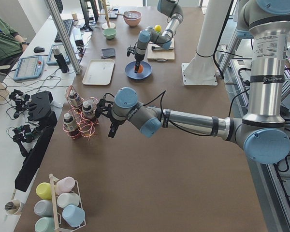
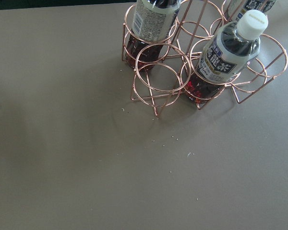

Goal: Pick orange to plate
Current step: 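Lower the orange onto the plate and open the right gripper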

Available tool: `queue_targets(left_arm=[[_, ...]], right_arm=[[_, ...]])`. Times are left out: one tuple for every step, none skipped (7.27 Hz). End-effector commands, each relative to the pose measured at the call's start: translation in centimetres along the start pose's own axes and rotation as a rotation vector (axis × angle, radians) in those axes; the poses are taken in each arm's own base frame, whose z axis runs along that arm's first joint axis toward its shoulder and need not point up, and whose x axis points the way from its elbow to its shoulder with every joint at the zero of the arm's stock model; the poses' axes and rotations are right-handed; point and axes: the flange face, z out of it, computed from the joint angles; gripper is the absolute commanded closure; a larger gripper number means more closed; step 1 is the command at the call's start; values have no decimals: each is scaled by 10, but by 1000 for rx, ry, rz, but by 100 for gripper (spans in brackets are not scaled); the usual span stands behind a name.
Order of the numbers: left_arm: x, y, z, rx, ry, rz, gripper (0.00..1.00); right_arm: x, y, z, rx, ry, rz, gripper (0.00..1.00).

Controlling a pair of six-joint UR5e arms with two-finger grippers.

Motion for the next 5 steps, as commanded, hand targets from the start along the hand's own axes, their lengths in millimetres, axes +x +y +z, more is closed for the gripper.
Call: queue_targets(left_arm=[[1,-2,0,1,1,1,2],[2,-2,0,0,2,2,1],[1,-2,-1,2,2,2,1],[2,-2,0,0,2,2,1],[3,-3,-1,2,3,5,1]], right_arm=[[-2,5,2,-2,0,3,0],[-3,5,-1,-2,-6,3,0],[-4,5,-4,-5,-8,2,0],[-3,-6,-19,0,-25,10,0],[1,-19,-52,-32,-19,21,0]])
